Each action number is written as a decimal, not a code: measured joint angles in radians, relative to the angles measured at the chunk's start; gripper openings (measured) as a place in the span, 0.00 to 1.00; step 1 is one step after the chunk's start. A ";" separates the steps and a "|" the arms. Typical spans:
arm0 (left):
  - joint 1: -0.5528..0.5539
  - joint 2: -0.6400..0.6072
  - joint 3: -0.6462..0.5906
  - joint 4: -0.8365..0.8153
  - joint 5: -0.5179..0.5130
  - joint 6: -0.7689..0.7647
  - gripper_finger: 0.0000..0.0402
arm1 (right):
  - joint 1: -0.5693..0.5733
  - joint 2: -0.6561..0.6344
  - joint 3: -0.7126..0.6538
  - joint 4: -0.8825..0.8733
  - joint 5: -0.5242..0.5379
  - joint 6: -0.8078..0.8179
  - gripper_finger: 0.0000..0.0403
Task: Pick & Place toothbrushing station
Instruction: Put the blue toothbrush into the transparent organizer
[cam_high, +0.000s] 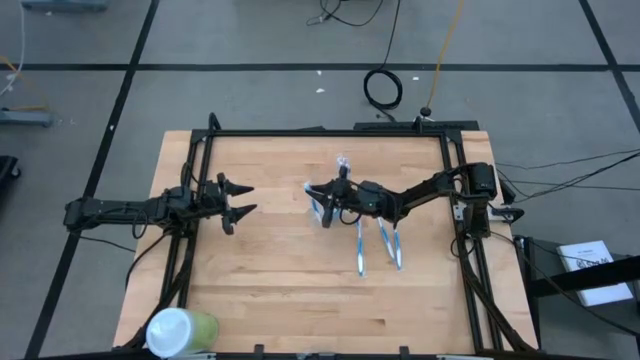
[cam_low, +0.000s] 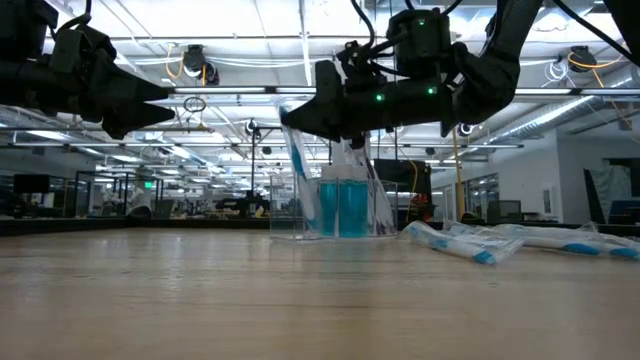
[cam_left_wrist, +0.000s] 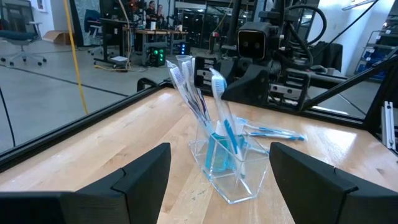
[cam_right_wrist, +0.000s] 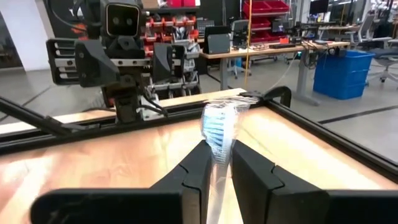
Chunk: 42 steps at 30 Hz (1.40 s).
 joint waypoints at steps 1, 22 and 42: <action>0.000 0.000 0.000 0.000 0.000 0.000 0.70 | 0.000 0.000 0.000 -0.003 0.000 -0.005 0.12; 0.000 0.000 0.000 0.000 0.000 0.000 0.70 | 0.000 -0.001 0.000 -0.056 0.001 -0.013 0.12; 0.000 0.000 0.000 0.000 0.000 0.000 0.70 | 0.000 -0.001 0.000 -0.065 0.001 -0.013 0.12</action>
